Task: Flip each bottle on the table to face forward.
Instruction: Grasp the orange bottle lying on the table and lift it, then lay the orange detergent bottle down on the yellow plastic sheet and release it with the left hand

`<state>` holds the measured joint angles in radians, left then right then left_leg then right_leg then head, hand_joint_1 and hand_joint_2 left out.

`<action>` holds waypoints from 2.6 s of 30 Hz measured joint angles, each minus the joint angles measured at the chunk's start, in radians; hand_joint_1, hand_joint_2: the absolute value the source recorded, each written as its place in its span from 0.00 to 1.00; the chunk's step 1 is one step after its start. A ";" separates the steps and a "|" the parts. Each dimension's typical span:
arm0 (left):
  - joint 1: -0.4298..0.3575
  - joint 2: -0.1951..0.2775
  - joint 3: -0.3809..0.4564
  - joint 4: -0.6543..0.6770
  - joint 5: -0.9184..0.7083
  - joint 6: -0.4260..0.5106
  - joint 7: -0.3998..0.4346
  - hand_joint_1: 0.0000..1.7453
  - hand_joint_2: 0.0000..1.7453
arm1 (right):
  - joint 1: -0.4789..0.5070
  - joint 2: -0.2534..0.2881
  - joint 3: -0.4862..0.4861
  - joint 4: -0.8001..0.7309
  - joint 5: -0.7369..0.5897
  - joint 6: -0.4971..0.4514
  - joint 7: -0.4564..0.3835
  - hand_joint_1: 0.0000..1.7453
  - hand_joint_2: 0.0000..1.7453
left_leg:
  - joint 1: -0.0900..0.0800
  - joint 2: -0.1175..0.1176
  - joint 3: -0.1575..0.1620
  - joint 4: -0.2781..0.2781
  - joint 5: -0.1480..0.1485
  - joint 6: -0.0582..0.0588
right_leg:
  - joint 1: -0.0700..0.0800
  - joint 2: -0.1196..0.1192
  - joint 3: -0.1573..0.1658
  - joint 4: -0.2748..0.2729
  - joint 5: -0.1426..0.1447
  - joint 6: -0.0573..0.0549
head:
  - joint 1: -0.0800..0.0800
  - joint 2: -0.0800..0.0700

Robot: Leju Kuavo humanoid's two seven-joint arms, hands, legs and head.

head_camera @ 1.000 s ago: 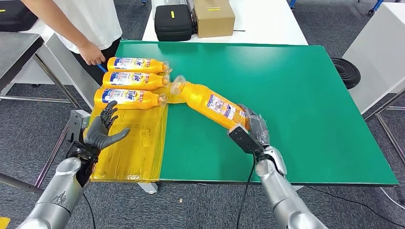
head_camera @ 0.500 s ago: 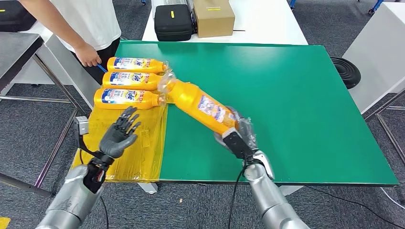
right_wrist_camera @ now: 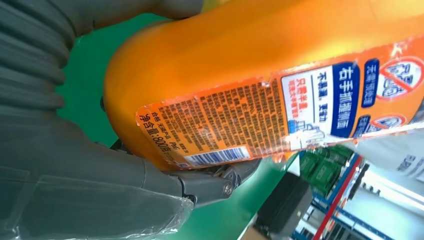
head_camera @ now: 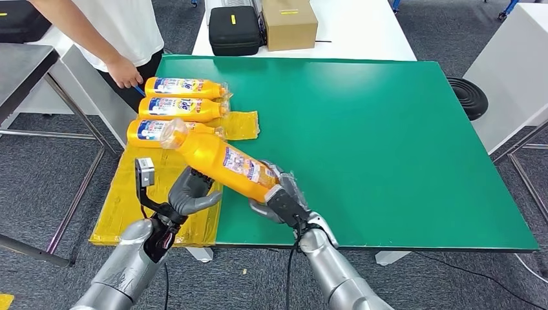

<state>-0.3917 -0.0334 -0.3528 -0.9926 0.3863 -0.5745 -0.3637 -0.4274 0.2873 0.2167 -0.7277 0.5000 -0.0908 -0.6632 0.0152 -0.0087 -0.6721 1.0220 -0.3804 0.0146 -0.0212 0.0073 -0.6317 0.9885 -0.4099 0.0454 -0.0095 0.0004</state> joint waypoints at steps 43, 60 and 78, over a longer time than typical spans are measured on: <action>0.016 -0.015 0.039 0.051 -0.025 -0.010 -0.062 1.00 1.00 | -0.051 0.039 0.160 0.181 0.042 0.063 0.026 1.00 1.00 | 0.000 0.000 0.000 0.000 0.000 0.000 | 0.000 0.000 0.000 0.000 0.000 0.000 | 0.000 0.000; 0.054 0.002 0.067 -0.042 -0.055 -0.070 -0.094 1.00 1.00 | -0.071 0.041 0.191 0.192 0.037 0.077 0.025 0.00 0.25 | 0.000 0.000 0.000 0.000 0.000 0.000 | 0.000 0.000 0.000 0.000 0.000 0.000 | 0.000 0.000; -0.039 0.048 0.063 -0.057 -0.416 0.227 -0.101 1.00 1.00 | -0.035 0.014 0.190 0.161 0.028 0.012 0.074 0.00 0.00 | 0.000 0.000 0.000 0.000 0.000 0.000 | 0.000 0.000 -0.001 0.000 0.000 0.000 | 0.000 0.000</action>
<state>-0.4310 0.0146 -0.2893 -1.0495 -0.0298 -0.3474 -0.4652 -0.4625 0.3015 0.4064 -0.5668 0.5279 -0.0791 -0.5891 0.0154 -0.0087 -0.6723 1.0220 -0.3802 0.0148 -0.0211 0.0072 -0.6323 0.9885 -0.4097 0.0453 -0.0092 0.0004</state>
